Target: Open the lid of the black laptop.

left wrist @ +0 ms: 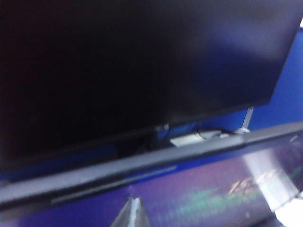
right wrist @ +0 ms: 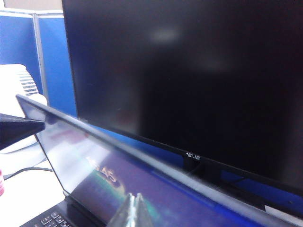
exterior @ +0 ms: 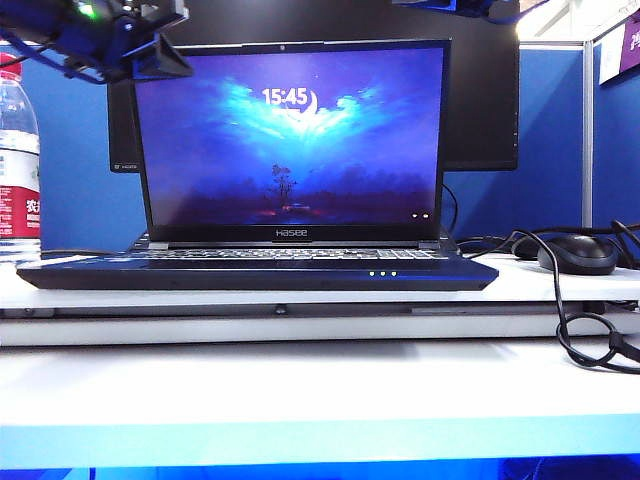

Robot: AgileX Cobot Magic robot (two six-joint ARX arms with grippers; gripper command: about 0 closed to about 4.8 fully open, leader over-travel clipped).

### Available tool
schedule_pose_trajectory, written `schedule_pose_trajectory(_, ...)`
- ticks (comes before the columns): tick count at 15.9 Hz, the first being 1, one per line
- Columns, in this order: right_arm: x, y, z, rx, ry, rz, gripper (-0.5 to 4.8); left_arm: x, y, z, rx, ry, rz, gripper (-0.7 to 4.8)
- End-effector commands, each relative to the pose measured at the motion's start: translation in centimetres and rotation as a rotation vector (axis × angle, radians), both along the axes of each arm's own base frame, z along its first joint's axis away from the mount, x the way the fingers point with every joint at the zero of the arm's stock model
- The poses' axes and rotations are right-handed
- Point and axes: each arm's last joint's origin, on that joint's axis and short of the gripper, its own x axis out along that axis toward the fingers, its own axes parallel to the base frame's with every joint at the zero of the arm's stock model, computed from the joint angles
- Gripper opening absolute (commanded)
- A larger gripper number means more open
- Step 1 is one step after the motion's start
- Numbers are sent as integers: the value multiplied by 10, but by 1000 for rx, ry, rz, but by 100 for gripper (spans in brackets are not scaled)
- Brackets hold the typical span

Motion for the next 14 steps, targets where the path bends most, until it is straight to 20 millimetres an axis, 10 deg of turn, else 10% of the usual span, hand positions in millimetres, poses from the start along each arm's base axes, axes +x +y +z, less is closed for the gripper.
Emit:
schedule_pose_trajectory(1,10,5,-1,-24,4,-8,-1,4,1,23,-16,-85,24,-3)
schedule_pose_trajectory(14,53,6,-1,-62,-2,-123,-1,7,0,25,-4,-105,24,-3)
